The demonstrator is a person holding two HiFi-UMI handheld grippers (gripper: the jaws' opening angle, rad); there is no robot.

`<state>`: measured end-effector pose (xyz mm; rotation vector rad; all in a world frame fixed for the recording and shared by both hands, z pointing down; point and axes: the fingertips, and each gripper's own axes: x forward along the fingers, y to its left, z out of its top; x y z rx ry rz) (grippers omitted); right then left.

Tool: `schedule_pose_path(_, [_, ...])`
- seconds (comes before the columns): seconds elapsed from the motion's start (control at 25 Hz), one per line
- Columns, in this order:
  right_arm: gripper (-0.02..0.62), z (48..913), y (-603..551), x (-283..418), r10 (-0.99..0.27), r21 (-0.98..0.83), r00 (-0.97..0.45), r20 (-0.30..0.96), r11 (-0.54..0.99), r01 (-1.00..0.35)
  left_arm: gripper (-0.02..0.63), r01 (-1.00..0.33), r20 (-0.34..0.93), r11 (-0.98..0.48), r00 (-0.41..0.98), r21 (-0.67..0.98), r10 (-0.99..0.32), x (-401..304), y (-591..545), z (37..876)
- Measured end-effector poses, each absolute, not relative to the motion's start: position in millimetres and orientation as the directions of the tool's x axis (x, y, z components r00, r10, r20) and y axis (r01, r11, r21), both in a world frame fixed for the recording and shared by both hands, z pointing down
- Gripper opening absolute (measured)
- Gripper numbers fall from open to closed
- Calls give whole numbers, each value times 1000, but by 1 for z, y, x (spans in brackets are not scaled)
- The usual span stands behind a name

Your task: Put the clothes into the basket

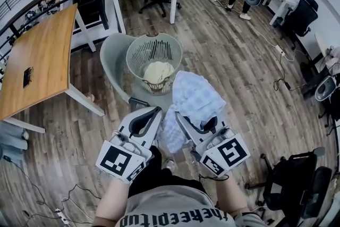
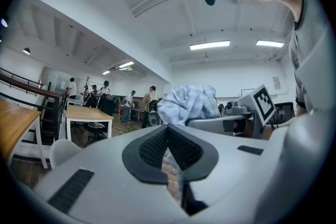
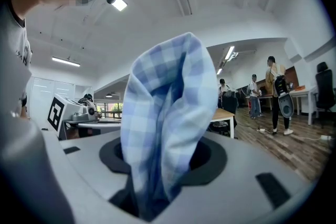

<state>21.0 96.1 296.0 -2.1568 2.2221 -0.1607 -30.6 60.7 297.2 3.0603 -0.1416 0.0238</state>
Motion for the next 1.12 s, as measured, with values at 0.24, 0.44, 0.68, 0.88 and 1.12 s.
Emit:
schedule_pose_path(0.24, [210,295,82,34,-999,-97,-21,50,16,-995,15,-81,11,-993,997,82,-80,-14,46,296])
schedule_pose_path(0.44, [210,295,62,45,-998,-98,-16,53,11,-995,15,-74,13,-994,997,84,-74,-4,26,296])
schedule_pose_path(0.68, [210,297,31,61,-998,-103,-7,54,2,-995,15,-70,16,-994,998,86,-68,12,-6,299])
schedule_pose_path(0.88, [210,293,3,73,-999,-99,9,52,-14,-995,15,-54,15,-995,998,87,-53,26,-34,297])
schedule_pose_path(1.12, [210,294,-29,89,-998,-102,30,56,-36,-994,15,-33,15,-996,999,89,-32,43,-68,295])
